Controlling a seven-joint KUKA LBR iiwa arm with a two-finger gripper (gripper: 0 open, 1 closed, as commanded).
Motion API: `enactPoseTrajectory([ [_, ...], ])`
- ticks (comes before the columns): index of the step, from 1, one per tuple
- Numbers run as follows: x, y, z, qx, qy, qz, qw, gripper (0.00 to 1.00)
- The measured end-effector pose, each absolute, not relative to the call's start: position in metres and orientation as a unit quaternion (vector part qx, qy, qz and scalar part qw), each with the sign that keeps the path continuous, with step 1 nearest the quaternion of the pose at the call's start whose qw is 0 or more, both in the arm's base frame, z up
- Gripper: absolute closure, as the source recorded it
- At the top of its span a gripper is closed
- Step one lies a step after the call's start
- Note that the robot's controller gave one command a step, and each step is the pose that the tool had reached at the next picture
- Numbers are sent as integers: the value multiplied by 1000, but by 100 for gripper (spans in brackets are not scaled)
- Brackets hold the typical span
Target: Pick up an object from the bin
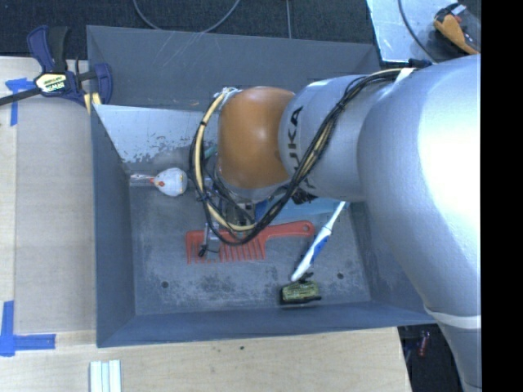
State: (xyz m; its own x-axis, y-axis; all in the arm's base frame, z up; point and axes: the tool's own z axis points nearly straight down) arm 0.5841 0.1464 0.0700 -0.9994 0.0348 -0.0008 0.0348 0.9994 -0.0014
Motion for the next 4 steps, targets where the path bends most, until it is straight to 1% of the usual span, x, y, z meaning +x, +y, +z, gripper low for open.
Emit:
enactPoseTrajectory([
  [1,560,136,123,2,1000,3,6,0],
  [2,581,102,100,4,1000,1,2,0],
  [3,587,96,70,71,997,4,7,0],
  [4,611,4,72,-8,1000,1,7,100],
])
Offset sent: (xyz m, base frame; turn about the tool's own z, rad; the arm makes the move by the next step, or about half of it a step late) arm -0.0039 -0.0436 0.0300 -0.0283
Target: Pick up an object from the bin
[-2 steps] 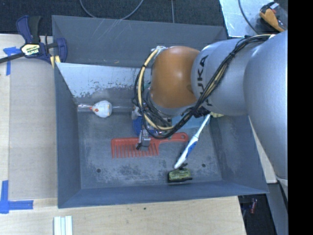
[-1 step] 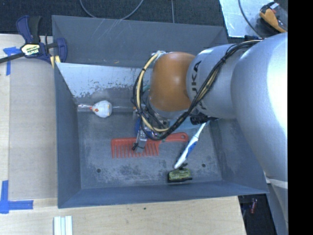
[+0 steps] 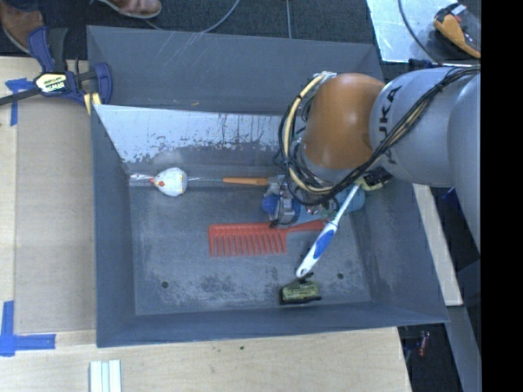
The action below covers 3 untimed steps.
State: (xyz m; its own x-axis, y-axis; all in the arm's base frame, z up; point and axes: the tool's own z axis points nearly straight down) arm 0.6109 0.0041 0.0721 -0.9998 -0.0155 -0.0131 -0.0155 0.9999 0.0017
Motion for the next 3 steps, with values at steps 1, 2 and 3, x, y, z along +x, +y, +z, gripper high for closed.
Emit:
enactPoseTrajectory([
  [1,611,4,72,-8,1000,1,7,100],
  [2,607,4,105,-8,1000,1,1,100],
  [3,608,4,146,-7,1000,1,2,100],
])
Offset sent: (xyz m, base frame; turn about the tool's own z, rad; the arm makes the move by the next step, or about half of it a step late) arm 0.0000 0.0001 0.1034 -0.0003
